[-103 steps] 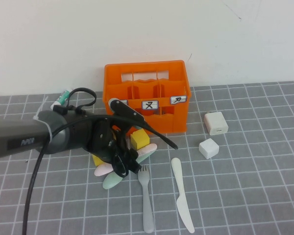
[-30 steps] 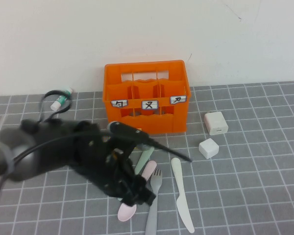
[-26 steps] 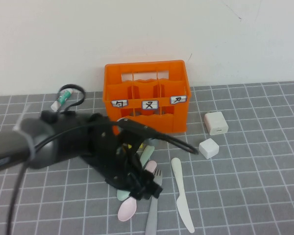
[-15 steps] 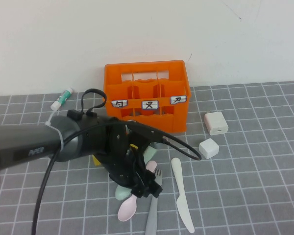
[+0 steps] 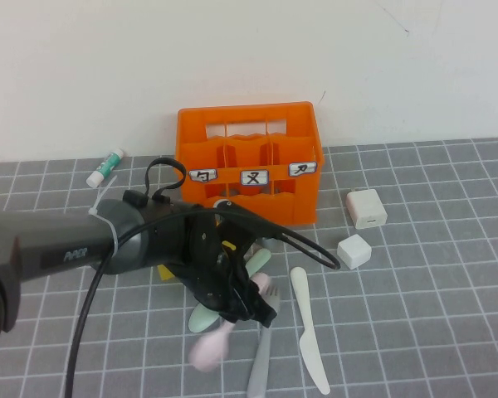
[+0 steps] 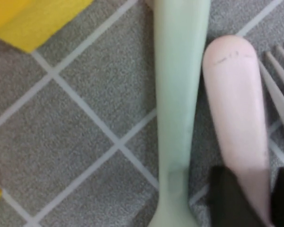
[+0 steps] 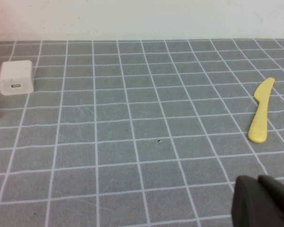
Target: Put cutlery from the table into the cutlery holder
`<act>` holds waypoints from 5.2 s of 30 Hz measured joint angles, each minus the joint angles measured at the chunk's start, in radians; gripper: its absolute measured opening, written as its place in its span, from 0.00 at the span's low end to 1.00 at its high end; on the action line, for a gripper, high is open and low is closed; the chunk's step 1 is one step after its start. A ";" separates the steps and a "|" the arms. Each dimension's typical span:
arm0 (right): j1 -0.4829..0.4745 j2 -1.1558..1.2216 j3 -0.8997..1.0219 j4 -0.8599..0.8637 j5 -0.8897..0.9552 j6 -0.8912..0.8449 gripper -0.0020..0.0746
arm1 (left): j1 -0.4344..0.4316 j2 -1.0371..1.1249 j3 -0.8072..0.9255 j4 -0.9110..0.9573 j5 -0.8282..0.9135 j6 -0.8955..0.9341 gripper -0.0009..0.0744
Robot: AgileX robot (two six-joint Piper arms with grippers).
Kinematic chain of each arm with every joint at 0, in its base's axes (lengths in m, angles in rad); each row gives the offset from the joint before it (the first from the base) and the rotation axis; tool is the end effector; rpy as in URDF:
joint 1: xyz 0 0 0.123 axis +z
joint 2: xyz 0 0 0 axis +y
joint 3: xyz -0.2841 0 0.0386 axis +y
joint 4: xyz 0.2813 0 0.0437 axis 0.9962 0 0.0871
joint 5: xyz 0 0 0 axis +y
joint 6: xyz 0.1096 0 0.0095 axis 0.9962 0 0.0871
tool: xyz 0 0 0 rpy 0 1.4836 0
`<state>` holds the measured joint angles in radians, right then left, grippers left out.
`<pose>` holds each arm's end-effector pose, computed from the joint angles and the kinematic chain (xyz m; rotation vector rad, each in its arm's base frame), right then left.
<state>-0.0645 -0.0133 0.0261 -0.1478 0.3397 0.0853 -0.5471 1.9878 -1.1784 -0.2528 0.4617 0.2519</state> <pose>0.1028 -0.0121 0.1694 0.0440 1.8337 -0.1284 0.3511 -0.2282 0.0929 0.8109 2.6480 -0.2944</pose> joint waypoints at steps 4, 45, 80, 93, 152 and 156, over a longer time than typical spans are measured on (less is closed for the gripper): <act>0.000 0.000 0.000 0.000 0.000 0.000 0.02 | 0.000 0.000 -0.002 -0.004 0.011 0.000 0.18; 0.000 0.000 0.000 0.000 0.000 0.000 0.02 | 0.098 -0.486 0.340 -0.150 -0.930 -0.166 0.18; 0.000 0.000 0.000 0.000 0.000 0.000 0.02 | 0.167 -0.170 0.292 0.111 -1.562 -0.550 0.18; 0.000 0.000 0.000 0.000 0.000 0.000 0.02 | 0.167 0.033 0.112 0.173 -1.564 -0.415 0.18; 0.000 0.000 0.000 0.000 0.000 0.000 0.02 | 0.000 -0.168 -0.009 0.123 0.037 0.056 0.56; 0.000 0.000 0.000 0.000 0.000 0.000 0.02 | 0.000 -0.139 -0.009 0.109 -0.063 0.056 0.56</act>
<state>-0.0645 -0.0133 0.0261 -0.1478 0.3397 0.0853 -0.5467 1.8492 -1.1869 -0.1442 0.3991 0.3078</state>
